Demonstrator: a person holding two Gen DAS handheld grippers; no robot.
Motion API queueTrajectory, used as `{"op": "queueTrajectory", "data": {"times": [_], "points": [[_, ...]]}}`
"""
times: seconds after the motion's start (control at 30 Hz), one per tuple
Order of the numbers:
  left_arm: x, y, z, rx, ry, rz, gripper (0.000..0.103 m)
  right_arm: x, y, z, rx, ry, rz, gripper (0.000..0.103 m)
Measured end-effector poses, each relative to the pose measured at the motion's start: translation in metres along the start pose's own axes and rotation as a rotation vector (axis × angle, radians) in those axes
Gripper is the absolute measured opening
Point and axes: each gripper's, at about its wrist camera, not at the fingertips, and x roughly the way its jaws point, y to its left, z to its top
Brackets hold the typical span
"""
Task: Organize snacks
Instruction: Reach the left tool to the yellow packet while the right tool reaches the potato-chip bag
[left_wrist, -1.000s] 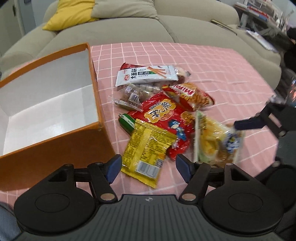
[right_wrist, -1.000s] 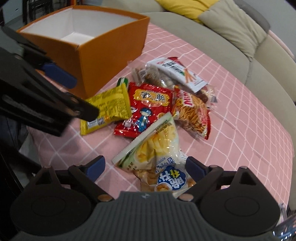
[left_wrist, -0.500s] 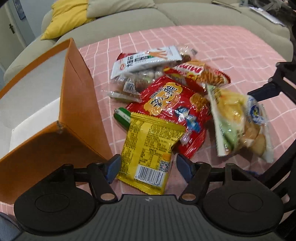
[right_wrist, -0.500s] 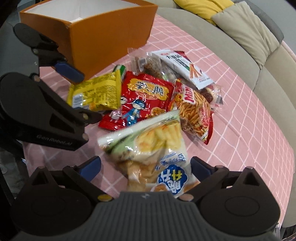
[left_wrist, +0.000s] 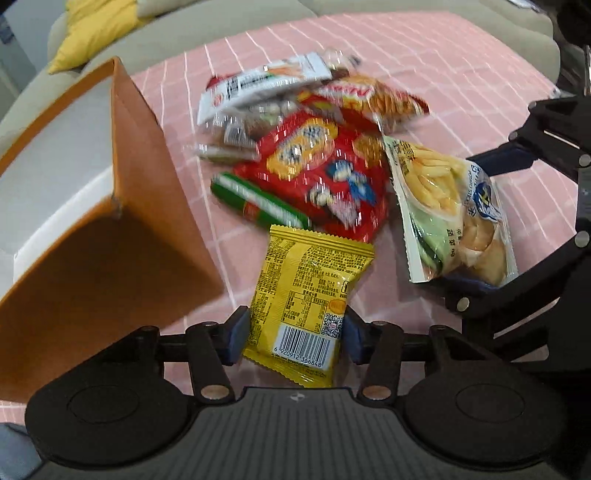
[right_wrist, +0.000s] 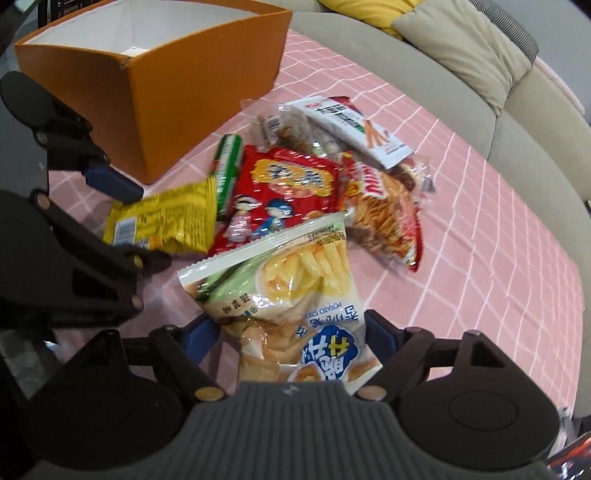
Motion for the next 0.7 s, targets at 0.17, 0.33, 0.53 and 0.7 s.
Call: {"op": "queueTrajectory", "data": {"times": [0.17, 0.33, 0.53, 0.7], "points": [[-0.002, 0.005, -0.005, 0.045, 0.019, -0.024, 0.065, -0.004, 0.008, -0.002, -0.013, -0.01, 0.041, 0.082], [-0.002, 0.006, 0.0, 0.114, -0.027, -0.051, 0.081, -0.003, 0.008, -0.004, -0.056, -0.024, 0.095, 0.089], [0.007, 0.005, 0.002, 0.143, -0.07, -0.087, 0.081, 0.003, 0.001, -0.008, -0.05, -0.011, 0.129, 0.089], [0.006, 0.01, 0.002, 0.1, -0.053, -0.146, 0.062, 0.004, -0.004, -0.011, -0.002, 0.002, 0.138, 0.073]]}}
